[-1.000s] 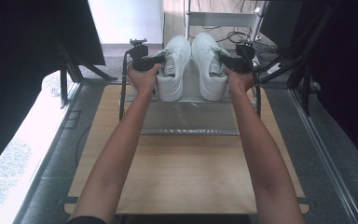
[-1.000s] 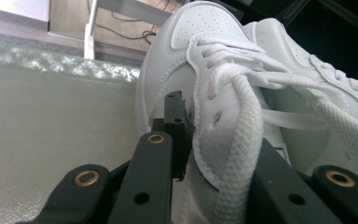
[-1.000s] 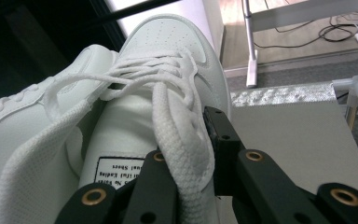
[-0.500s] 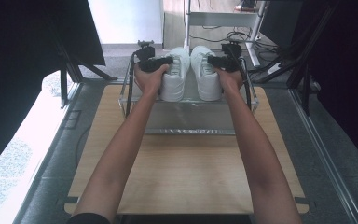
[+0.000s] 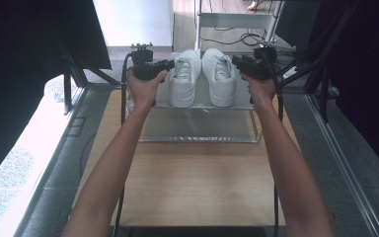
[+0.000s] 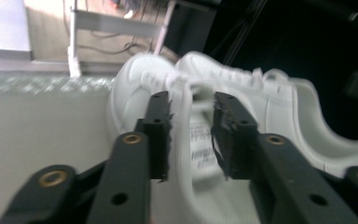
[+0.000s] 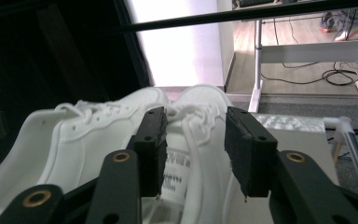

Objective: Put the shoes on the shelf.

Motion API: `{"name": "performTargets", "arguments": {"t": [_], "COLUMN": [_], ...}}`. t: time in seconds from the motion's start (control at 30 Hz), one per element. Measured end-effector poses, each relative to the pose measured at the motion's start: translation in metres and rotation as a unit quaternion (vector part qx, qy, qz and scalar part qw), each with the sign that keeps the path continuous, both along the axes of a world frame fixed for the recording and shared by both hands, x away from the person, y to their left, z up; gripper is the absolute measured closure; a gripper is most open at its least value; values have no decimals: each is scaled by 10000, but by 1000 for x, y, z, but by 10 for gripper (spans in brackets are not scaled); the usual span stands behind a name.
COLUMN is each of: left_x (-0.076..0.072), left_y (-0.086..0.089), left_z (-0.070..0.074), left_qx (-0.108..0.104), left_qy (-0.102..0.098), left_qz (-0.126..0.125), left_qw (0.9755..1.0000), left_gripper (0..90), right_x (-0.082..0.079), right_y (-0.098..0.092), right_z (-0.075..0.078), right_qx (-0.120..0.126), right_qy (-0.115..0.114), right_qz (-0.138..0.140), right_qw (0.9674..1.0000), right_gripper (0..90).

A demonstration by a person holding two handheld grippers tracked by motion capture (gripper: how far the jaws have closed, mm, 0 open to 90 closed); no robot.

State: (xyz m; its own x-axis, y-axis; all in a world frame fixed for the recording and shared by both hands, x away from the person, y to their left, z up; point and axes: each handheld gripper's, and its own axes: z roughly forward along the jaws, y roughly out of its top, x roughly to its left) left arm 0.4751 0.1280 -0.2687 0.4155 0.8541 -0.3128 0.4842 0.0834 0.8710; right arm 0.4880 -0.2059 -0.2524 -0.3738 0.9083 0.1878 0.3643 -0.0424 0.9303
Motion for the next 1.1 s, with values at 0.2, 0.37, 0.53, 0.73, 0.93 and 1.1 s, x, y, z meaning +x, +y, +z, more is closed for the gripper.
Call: {"name": "performTargets", "arguments": {"t": [0.2, 0.37, 0.53, 0.73, 0.93, 1.1], "left_x": [-26, -38, -37, -34, -32, -30], "left_y": [19, 32, 39, 38, 31, 22], "left_z": [1, -11, -30, -49, -59, -63], "left_qx": [67, 242, 91, 21, -31, -87], "left_qy": [59, 116, 344, 557, 667, 714], "left_qz": [-199, -288, -438, -417, -504, -595], "left_qw": [9998, 9992, 9984, 9976, 9965, 9956], "left_gripper": [854, 871, 895, 900, 900, 900], "right_x": [-24, -34, -33, -29, -27, -25], "right_y": [-17, -25, -30, -27, -18, -13], "right_z": [-4, -17, -33, -49, -64, -67], "right_qx": [-50, -760, -995, -988, -1096, -1149], "right_qy": [-143, -96, 88, 262, 467, 465], "right_qz": [122, 159, 310, 460, 580, 556], "right_qw": [9998, 9969, 9945, 9937, 9912, 9907], "right_gripper": [727, 836, 900, 900, 900, 898]}}
